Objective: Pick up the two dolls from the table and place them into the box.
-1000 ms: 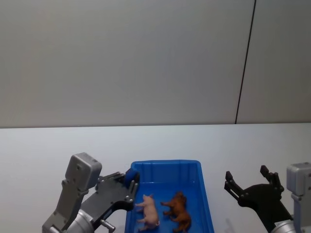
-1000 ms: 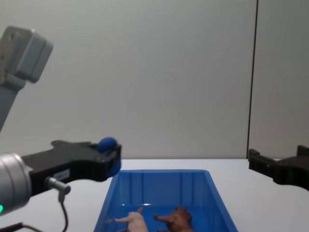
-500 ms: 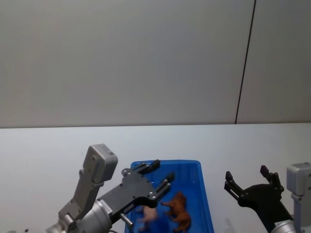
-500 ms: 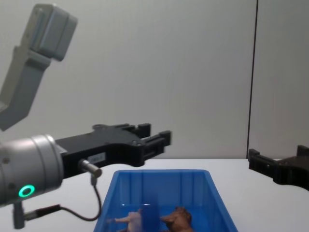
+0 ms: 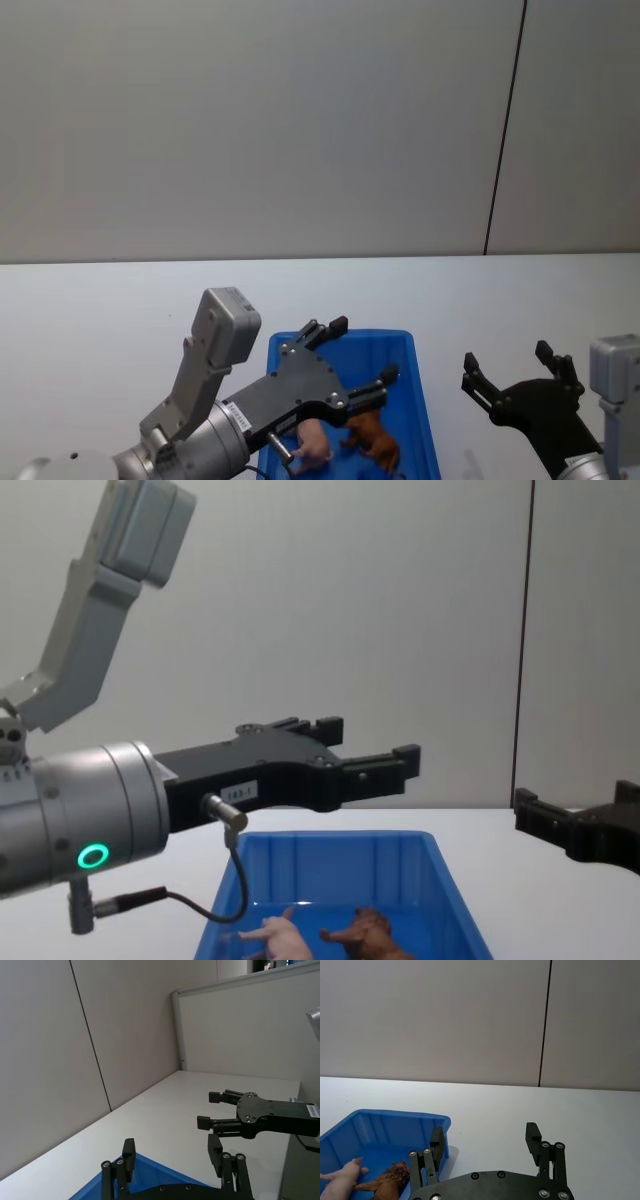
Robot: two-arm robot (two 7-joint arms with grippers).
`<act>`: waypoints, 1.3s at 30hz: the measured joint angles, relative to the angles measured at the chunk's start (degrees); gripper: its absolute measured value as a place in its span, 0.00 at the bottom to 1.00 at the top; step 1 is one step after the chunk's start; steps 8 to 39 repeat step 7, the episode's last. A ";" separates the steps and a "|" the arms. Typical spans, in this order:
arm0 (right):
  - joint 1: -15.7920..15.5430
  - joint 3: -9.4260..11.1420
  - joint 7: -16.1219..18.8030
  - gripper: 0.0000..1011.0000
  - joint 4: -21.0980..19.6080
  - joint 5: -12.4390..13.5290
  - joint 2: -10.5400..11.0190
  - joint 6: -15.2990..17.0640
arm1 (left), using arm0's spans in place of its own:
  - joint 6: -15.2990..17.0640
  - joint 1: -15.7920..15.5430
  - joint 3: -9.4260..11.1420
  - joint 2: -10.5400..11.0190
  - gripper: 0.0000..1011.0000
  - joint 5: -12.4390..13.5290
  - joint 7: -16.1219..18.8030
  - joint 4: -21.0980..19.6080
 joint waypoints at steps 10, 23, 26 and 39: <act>0.00 0.00 0.00 0.99 0.00 0.00 0.00 0.00 | -0.01 -0.48 0.13 -0.36 0.99 -0.09 -1.03 0.37; 0.00 0.00 0.00 0.99 0.00 0.00 0.00 0.00 | -0.01 -0.48 0.13 -0.36 0.99 -0.09 -1.03 0.37; 0.00 0.00 0.00 0.99 0.00 0.00 0.00 0.00 | -0.01 -0.48 0.13 -0.36 0.99 -0.09 -1.03 0.37; 0.00 0.00 0.00 0.99 0.00 0.00 0.00 0.00 | -0.01 -0.48 0.13 -0.36 0.99 -0.09 -1.03 0.37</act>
